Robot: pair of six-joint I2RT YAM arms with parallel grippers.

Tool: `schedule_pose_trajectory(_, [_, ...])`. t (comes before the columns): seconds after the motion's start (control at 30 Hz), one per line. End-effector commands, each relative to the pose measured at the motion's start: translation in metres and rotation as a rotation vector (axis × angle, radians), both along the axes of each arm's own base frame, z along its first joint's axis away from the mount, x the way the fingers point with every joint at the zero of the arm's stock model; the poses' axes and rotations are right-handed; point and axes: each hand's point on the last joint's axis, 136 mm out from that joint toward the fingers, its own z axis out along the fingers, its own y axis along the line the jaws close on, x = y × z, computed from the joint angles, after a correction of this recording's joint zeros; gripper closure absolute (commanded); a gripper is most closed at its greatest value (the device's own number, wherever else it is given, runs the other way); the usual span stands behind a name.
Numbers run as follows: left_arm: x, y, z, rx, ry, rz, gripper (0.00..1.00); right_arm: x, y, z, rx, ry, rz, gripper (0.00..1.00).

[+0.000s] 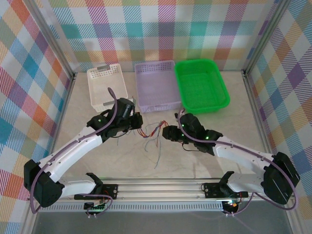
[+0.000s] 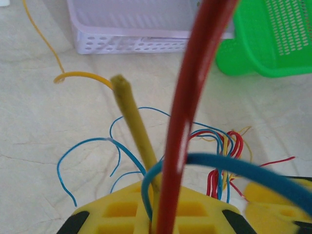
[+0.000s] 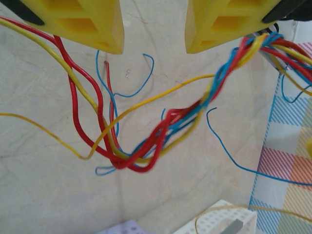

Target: Untangle the cables

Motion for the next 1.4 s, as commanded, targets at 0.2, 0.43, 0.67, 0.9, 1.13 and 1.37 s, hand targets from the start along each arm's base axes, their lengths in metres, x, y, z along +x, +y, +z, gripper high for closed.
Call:
schedule_pose_trajectory(0.2, [-0.016,-0.006,0.021,-0.075,-0.021,-0.005,1.0,-0.009,0.041,0.05,0.354,-0.102,0.135,0.62])
schedule_pose_trajectory(0.43, [-0.017,-0.014,0.017,-0.131,0.0,0.0,1.0,-0.006,0.053,0.05,0.42,-0.139,0.138,0.64])
schedule_pose_trajectory(0.67, [-0.02,-0.009,0.016,-0.14,-0.014,0.017,1.0,-0.002,0.045,0.066,0.498,-0.228,0.094,0.64])
schedule_pose_trajectory(0.9, [-0.021,-0.012,0.015,-0.175,-0.01,0.019,1.0,-0.003,0.044,0.068,0.514,-0.242,0.088,0.66])
schedule_pose_trajectory(1.13, [-0.025,-0.018,0.008,-0.225,0.011,0.01,1.0,0.002,0.046,0.077,0.634,-0.294,0.067,0.64])
schedule_pose_trajectory(1.37, [-0.029,-0.006,0.004,-0.205,-0.002,0.042,1.0,0.003,0.054,0.079,0.639,-0.301,0.092,0.87])
